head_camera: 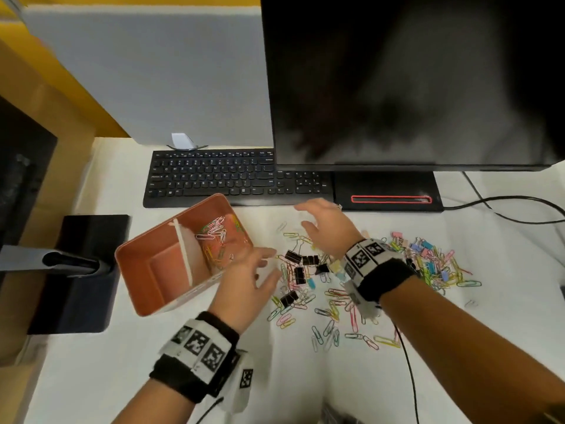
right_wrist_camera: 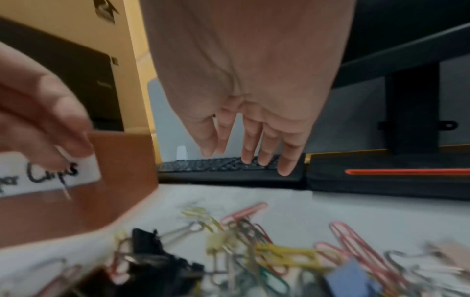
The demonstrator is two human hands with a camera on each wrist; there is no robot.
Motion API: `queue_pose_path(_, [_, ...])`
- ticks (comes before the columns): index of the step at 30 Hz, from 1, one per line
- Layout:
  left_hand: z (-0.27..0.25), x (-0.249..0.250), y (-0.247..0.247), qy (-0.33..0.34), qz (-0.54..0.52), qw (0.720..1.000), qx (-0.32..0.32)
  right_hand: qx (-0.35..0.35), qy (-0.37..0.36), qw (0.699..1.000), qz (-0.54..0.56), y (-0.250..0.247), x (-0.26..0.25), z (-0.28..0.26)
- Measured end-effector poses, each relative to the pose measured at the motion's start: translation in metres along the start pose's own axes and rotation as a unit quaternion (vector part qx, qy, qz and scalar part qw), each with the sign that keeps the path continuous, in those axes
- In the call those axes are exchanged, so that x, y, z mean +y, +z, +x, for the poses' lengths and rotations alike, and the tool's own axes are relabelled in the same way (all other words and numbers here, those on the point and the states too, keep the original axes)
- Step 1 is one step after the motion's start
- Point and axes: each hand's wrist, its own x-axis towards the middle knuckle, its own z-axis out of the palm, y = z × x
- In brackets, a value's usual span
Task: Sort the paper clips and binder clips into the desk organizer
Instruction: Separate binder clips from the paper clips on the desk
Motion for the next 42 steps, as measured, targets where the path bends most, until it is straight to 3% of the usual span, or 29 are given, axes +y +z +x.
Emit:
queue_pose_path(2, [0.008,-0.007,0.026,-0.018,0.038,0.998,-0.039,-0.039,0.007,0.999,-0.032,0.002,0.013,0.012])
queue_pose_path(5, [0.021,-0.020,0.055,-0.045,0.084,0.995,-0.039,-0.087,0.010,0.994,-0.060,0.011,0.019,0.020])
queue_pose_path(9, [0.030,-0.032,0.074,-0.071,0.126,0.989,0.000,-0.066,0.005,0.995,-0.070,0.018,0.020,0.011])
queue_pose_path(16, [0.030,-0.034,0.079,-0.070,0.095,0.993,0.025,-0.050,0.017,0.997,-0.048,0.025,0.037,-0.020])
queue_pose_path(20, [0.035,-0.035,0.075,-0.112,0.059,0.992,0.014,-0.068,0.060,0.996,-0.027,0.025,0.041,-0.027])
queue_pose_path(26, [0.038,-0.037,0.072,-0.150,0.012,0.989,0.017,-0.089,0.067,0.993,-0.045,0.015,0.035,-0.022])
queue_pose_path(30, [0.037,-0.038,0.072,-0.148,0.026,0.989,0.013,-0.062,0.056,0.996,-0.032,0.010,0.018,-0.003])
queue_pose_path(33, [0.036,-0.036,0.072,-0.138,0.044,0.989,0.012,-0.103,0.072,0.991,-0.040,0.015,0.010,0.007])
queue_pose_path(36, [0.035,-0.035,0.072,-0.119,0.063,0.991,0.016,-0.088,0.051,0.994,-0.050,0.021,0.010,0.009])
queue_pose_path(39, [0.033,-0.034,0.072,-0.101,0.074,0.992,0.013,-0.118,0.066,0.989,-0.061,0.020,0.011,0.010])
queue_pose_path(42, [0.034,-0.034,0.071,-0.099,0.079,0.992,0.008,-0.072,0.067,0.994,-0.045,0.025,0.016,0.005])
